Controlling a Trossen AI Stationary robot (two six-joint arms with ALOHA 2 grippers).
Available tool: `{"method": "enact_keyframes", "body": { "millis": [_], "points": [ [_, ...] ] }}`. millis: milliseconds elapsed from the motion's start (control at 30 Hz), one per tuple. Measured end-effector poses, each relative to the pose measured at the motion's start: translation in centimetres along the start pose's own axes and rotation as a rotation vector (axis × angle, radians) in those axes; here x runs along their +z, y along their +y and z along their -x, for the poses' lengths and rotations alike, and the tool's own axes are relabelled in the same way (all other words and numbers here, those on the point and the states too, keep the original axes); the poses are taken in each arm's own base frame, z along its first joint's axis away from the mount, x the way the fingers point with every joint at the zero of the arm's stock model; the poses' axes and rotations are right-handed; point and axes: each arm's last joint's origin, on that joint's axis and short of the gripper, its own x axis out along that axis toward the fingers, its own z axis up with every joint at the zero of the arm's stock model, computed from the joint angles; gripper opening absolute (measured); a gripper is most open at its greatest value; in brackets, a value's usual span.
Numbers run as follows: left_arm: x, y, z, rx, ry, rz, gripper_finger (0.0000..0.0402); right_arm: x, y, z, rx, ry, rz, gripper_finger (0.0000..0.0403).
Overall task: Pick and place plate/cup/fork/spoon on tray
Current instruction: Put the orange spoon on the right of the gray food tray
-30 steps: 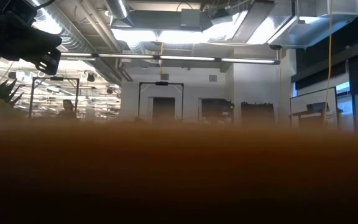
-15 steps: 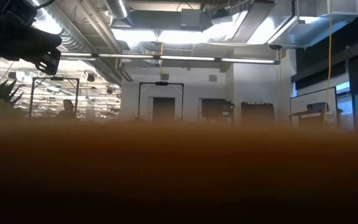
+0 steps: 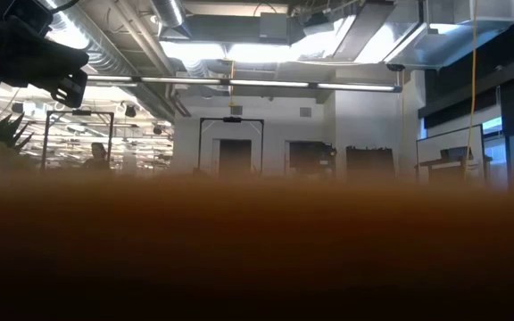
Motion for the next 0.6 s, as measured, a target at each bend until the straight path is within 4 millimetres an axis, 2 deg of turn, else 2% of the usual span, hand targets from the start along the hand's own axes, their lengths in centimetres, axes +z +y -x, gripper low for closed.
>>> {"method": "enact_keyframes", "body": {
  "millis": [267, 600],
  "points": [
    [0.0, 0.0, 0.0, 0.000, 0.000, 0.000, 0.0000, -0.3, 0.7, 0.6, 0.012, 0.018, 0.009, 0.0021],
    [0.0, 0.0, 0.0, 0.000, 0.000, 0.000, 0.0000, 0.6, 2.5, 1.7, 0.053, 0.030, 0.060, 0.0021]
  ]
}}
